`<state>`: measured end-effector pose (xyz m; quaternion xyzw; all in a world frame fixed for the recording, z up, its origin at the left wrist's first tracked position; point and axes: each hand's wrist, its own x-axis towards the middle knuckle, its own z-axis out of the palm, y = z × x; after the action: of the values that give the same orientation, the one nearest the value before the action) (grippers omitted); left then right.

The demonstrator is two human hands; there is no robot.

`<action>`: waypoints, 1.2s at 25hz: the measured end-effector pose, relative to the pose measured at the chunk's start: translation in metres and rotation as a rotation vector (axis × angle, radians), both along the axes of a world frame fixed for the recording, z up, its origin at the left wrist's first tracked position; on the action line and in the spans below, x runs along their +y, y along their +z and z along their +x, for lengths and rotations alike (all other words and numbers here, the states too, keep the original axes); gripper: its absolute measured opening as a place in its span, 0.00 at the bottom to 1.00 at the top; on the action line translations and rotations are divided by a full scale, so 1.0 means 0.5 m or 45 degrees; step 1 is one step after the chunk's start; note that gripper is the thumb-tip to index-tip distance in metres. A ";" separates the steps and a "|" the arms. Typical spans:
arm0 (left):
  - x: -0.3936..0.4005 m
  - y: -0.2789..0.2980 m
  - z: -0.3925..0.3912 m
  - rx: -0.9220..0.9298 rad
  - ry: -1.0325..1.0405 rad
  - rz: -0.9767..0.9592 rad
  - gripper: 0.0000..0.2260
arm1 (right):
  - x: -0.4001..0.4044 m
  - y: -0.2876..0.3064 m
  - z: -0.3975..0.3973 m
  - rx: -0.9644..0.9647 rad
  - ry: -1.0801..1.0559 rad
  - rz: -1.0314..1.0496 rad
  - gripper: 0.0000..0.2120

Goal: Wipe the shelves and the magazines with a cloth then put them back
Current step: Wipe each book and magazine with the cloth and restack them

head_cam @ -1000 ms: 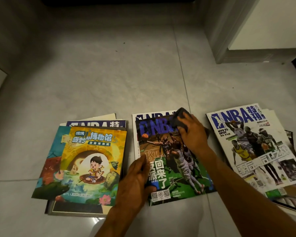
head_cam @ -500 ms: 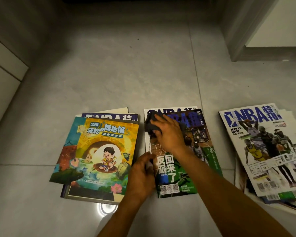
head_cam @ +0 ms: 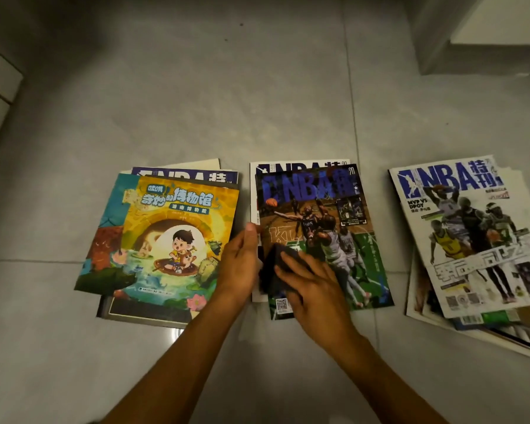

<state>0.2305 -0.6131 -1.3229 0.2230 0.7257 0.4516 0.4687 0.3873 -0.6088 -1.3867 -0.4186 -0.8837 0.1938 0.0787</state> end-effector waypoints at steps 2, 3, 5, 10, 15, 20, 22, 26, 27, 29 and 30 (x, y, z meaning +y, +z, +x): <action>-0.002 0.006 0.004 -0.006 -0.027 -0.034 0.16 | 0.045 0.002 -0.042 -0.007 -0.182 -0.084 0.22; -0.001 0.008 0.004 -0.003 -0.038 -0.051 0.16 | 0.038 0.002 -0.055 -0.022 -0.228 -0.097 0.24; 0.002 0.006 0.005 0.005 -0.048 -0.091 0.18 | -0.023 -0.001 -0.039 -0.046 -0.102 -0.048 0.26; -0.011 -0.061 0.007 0.381 -0.308 -0.031 0.12 | -0.008 0.005 0.118 -0.047 0.217 -0.003 0.23; -0.037 -0.108 0.017 1.014 -0.757 -0.134 0.22 | 0.187 0.017 0.015 -0.062 -0.417 -0.125 0.22; -0.028 -0.103 0.021 1.061 -0.848 -0.183 0.29 | 0.242 0.027 -0.186 -0.105 -0.003 -0.079 0.23; -0.030 -0.107 0.021 1.065 -0.817 -0.181 0.29 | 0.271 0.013 -0.140 -0.065 0.004 -0.059 0.23; -0.033 -0.112 0.018 1.028 -0.803 -0.194 0.29 | 0.353 -0.010 0.014 0.044 -0.362 -0.071 0.22; -0.033 -0.110 0.018 1.026 -0.798 -0.199 0.29 | 0.352 -0.010 0.035 0.065 -0.391 -0.078 0.22; -0.031 -0.104 0.020 1.019 -0.804 -0.206 0.29 | 0.296 -0.016 0.066 0.065 -0.382 -0.068 0.22; -0.030 -0.101 0.021 1.013 -0.807 -0.205 0.29 | 0.251 -0.018 0.085 0.054 -0.380 -0.053 0.22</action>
<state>0.2410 -0.6282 -1.3733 0.5496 0.7772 0.1103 0.2858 0.4298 -0.4832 -1.3956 -0.5426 -0.8057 0.2071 0.1164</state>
